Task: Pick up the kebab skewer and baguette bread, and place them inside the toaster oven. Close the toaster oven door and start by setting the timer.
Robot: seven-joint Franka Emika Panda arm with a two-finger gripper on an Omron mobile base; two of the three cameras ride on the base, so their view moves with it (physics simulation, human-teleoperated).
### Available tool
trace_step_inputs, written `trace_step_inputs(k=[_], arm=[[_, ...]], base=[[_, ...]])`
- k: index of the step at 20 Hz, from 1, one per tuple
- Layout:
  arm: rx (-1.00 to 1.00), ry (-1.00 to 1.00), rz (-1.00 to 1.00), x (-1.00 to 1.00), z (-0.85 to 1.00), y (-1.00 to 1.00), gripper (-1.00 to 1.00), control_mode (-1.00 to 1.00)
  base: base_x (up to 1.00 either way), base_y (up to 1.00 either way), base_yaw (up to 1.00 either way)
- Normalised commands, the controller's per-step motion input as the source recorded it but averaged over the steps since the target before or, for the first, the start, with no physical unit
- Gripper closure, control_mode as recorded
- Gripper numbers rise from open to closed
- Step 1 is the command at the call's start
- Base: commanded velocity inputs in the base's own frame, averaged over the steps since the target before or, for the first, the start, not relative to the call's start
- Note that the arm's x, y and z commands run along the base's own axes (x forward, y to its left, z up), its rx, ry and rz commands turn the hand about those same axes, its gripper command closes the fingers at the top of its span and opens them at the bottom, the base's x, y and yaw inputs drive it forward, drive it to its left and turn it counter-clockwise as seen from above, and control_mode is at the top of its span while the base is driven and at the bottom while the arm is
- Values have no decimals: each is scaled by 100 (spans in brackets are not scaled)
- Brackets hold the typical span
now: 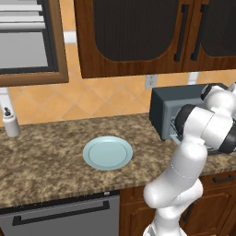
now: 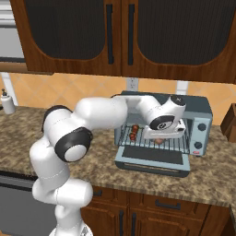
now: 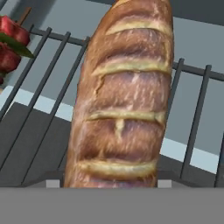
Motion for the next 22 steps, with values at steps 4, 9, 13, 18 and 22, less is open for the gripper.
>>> trace_step_inputs(k=[4, 9, 13, 18, 22], arm=[[0, -4, -6, 0, 9, 4, -100, -100], [0, -2, -7, -3, 32, 4, -100, -100], [0, -1, -16, -50, 27, 0, -100, -100], [0, 2, -27, -93, -3, 0, -100, -100], [0, 27, -28, -11, -56, 24, -100, -100]], base=[[0, 0, 0], [0, 0, 0], [0, 0, 0], [0, 0, 0], [0, 0, 0]])
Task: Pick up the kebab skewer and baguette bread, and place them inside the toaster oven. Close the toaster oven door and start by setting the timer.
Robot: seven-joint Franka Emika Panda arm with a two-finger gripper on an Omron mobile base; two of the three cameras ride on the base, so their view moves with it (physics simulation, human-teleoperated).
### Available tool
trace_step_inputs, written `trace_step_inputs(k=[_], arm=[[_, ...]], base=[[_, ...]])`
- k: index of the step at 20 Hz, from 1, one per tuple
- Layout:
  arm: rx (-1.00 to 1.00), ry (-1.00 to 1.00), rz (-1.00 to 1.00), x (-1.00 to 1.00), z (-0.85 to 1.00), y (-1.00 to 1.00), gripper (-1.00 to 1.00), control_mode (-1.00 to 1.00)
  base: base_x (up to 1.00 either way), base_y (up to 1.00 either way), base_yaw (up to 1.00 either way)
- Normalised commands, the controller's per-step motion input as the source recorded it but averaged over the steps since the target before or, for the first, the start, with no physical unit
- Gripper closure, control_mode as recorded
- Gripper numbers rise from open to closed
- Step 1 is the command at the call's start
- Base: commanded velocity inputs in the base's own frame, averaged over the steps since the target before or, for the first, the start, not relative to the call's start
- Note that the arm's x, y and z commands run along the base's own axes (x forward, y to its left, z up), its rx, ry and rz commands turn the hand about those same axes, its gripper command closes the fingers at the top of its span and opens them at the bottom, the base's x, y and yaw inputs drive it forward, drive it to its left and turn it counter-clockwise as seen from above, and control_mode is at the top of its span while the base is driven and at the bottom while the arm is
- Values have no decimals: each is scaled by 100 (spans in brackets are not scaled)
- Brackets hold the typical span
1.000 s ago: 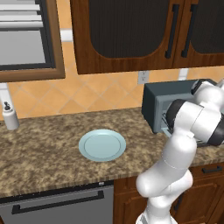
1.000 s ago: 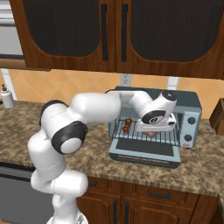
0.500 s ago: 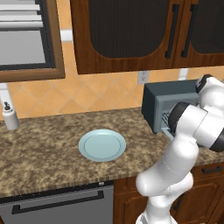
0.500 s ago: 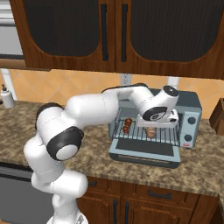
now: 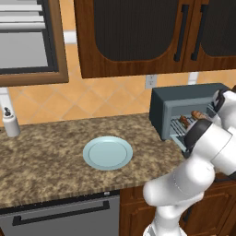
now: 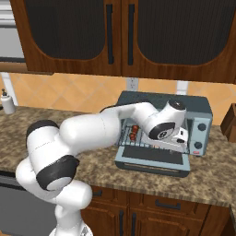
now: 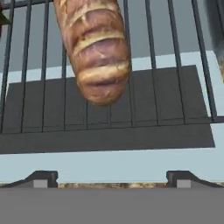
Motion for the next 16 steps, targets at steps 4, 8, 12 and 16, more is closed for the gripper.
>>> trace_step_inputs(k=[4, 8, 12, 16], arm=[[0, 12, -21, -7, -41, 31, -100, -100], [-1, 6, -9, -6, -34, 7, -100, -100], [-1, 0, -5, -7, -29, 0, -100, -100], [-4, 0, -2, 19, -21, 2, -100, -100]], base=[[0, 0, 0], [0, 0, 0], [0, 0, 0], [0, 0, 0]])
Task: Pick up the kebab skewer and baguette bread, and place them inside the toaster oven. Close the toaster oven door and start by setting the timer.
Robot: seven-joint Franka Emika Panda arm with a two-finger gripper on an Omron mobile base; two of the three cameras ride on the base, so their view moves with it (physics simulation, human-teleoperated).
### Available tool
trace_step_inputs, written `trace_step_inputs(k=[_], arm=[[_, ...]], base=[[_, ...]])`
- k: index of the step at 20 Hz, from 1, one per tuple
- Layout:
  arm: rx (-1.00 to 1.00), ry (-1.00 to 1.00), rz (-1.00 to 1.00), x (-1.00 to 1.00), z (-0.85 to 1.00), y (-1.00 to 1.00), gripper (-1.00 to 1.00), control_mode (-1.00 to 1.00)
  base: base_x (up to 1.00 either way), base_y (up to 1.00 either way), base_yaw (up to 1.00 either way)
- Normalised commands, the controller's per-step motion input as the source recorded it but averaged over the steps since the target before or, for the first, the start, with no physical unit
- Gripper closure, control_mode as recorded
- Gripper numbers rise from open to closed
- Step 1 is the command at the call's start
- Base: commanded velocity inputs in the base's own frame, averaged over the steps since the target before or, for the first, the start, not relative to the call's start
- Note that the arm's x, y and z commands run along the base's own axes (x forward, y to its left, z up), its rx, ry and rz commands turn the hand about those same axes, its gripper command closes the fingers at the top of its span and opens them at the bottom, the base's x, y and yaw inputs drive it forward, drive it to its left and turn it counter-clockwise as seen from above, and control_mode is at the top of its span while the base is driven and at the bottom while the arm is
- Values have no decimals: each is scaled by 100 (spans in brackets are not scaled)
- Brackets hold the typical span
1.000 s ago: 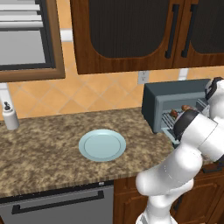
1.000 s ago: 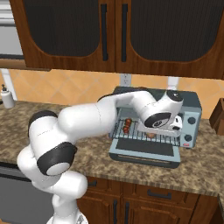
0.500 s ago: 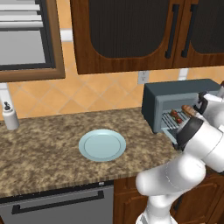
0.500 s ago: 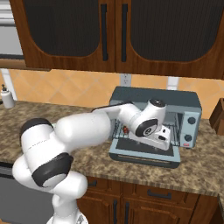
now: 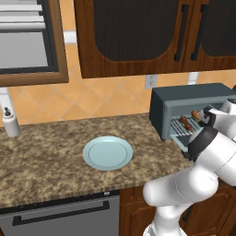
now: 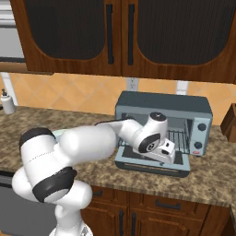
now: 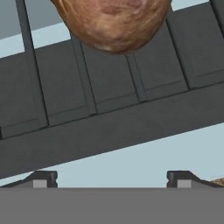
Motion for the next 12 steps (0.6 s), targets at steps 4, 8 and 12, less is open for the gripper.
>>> trace_step_inputs(k=[4, 8, 12], arm=[[-7, 0, 0, 21, -22, 0, -100, -100], [-8, 0, 0, 32, -20, 0, -100, -100], [-7, 0, 0, 33, -21, 0, -100, -100]], base=[[0, 0, 0], [0, 0, 0], [0, 0, 0]])
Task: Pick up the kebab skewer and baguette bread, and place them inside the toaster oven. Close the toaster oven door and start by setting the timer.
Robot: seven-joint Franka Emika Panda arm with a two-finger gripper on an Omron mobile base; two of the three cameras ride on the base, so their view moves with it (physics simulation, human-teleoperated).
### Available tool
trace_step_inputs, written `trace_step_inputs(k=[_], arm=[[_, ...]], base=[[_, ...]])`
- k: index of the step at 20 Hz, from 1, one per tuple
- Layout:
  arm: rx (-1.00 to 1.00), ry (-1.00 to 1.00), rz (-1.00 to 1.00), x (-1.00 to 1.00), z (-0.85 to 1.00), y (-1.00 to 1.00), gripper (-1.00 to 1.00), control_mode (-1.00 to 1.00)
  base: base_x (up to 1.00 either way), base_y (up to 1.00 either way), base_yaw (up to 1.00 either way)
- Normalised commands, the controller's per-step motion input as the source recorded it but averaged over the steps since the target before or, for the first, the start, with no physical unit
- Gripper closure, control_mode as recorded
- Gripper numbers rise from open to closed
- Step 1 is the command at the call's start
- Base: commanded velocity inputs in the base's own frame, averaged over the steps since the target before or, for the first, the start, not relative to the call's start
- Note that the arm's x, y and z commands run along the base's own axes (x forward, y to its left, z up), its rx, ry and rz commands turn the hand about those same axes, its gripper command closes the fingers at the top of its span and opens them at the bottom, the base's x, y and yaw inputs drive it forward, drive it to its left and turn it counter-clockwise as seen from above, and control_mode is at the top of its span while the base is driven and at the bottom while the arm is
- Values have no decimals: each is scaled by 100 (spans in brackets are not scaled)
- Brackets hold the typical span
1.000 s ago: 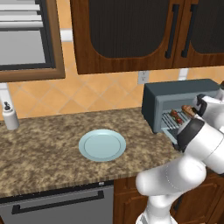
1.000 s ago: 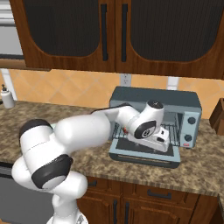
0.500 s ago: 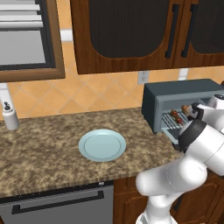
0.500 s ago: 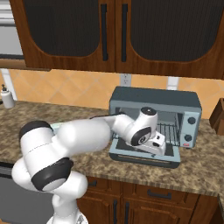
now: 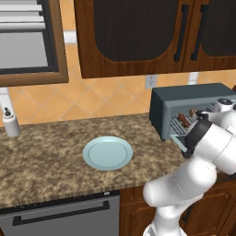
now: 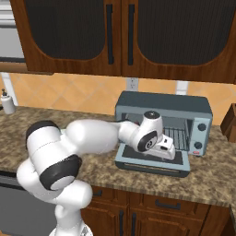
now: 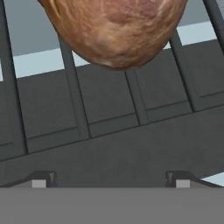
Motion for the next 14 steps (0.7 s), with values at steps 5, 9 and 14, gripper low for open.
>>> trace_step_inputs(k=[5, 9, 14], arm=[[-1, 0, -6, 37, -5, 1, -100, -100], [1, -1, -21, 56, -2, 11, -100, -100], [4, 0, -29, 56, -2, 12, -100, -100]], base=[[0, 0, 0], [0, 0, 0], [0, 0, 0]])
